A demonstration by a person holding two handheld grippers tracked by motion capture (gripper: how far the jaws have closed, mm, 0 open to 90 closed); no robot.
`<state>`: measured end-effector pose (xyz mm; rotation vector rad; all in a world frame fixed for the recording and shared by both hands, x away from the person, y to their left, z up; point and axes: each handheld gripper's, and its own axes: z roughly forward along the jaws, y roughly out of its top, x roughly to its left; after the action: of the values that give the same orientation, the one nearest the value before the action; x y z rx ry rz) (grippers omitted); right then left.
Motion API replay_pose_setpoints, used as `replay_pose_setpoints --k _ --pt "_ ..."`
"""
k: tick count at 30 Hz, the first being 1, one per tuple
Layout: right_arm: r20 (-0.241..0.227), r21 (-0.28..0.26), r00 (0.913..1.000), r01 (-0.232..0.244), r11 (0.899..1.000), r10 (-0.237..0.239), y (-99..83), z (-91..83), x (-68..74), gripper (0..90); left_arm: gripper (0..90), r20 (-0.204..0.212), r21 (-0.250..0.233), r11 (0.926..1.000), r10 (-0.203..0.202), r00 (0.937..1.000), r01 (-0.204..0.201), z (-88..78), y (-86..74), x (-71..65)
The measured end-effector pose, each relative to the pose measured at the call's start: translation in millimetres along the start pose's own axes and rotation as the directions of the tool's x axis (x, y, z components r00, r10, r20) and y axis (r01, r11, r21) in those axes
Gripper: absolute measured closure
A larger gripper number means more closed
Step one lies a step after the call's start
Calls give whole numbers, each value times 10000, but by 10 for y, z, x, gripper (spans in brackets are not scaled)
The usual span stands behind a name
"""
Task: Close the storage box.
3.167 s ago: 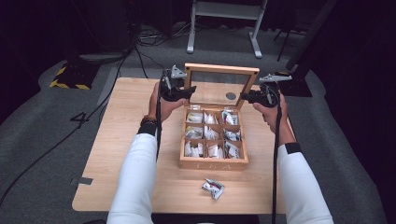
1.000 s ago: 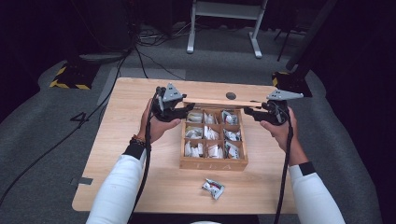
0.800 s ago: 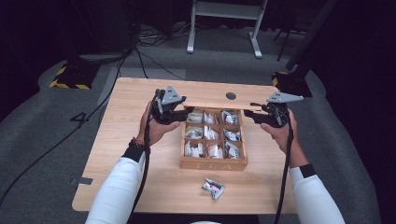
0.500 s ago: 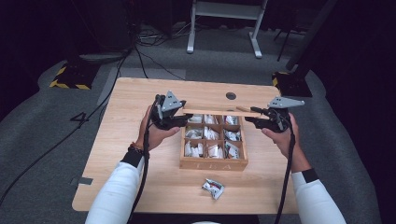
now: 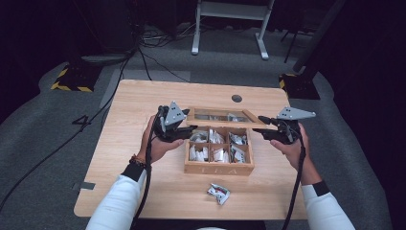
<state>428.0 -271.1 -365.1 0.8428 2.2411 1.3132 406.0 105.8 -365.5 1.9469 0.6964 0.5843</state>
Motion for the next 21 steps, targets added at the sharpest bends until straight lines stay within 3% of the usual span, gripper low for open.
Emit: replay_pose_setpoints --k 10,21 --pt "-49 -2 9999 89 10000 -89 -69 -34 57 523 459 18 86 10000 -39 10000 39 -54 -71 -69" --pt "164 138 9975 679 9976 -681 -97 -135 197 529 452 74 187 9993 318 9995 -320 -168 -102 -184"
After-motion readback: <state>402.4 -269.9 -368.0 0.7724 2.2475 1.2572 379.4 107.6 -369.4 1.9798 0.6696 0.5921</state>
